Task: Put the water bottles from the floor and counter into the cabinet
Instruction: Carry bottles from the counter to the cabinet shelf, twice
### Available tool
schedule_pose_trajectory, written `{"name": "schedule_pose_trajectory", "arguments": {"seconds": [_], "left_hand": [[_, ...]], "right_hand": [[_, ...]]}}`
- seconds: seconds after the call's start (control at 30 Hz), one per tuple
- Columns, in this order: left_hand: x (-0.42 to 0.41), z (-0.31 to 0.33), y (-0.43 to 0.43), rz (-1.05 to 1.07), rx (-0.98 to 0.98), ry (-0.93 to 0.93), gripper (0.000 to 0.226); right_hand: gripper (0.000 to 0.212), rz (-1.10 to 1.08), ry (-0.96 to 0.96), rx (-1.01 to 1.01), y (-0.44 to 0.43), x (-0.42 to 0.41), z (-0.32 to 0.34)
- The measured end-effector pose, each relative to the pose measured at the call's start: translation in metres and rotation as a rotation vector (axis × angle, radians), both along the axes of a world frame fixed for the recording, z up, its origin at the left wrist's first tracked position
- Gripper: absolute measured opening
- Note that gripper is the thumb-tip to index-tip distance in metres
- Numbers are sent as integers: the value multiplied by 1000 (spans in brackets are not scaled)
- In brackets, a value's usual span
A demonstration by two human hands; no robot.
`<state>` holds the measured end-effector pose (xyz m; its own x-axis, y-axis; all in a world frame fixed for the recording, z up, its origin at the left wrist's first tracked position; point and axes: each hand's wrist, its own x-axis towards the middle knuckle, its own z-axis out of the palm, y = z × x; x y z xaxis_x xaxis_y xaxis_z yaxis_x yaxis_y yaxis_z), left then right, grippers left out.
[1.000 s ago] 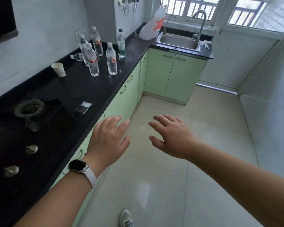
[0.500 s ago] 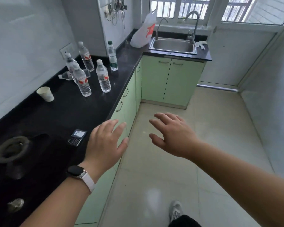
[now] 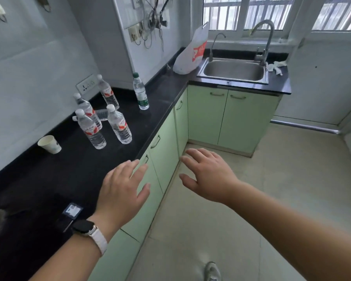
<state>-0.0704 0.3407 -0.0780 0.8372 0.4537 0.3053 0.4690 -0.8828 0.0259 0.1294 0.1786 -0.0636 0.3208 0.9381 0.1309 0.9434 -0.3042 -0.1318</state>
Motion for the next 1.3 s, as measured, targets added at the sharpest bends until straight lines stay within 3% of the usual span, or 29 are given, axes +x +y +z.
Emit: {"name": "schedule_pose_trajectory", "arguments": {"seconds": [0.5,0.8,1.0,1.3], "left_hand": [[58,5,74,274,-46,45,53],[78,-30,187,293,-110,74,54],[68,-66,276,376,-269,36,57],[64,-104,318,749,-728,-340,45]], "right_hand": [[57,181,61,-18,110,93,-6],[56,145,54,-62,208,117,-27],[56,136,94,-120,284,111,-44],[61,43,356,-161,355,94,-72]]}}
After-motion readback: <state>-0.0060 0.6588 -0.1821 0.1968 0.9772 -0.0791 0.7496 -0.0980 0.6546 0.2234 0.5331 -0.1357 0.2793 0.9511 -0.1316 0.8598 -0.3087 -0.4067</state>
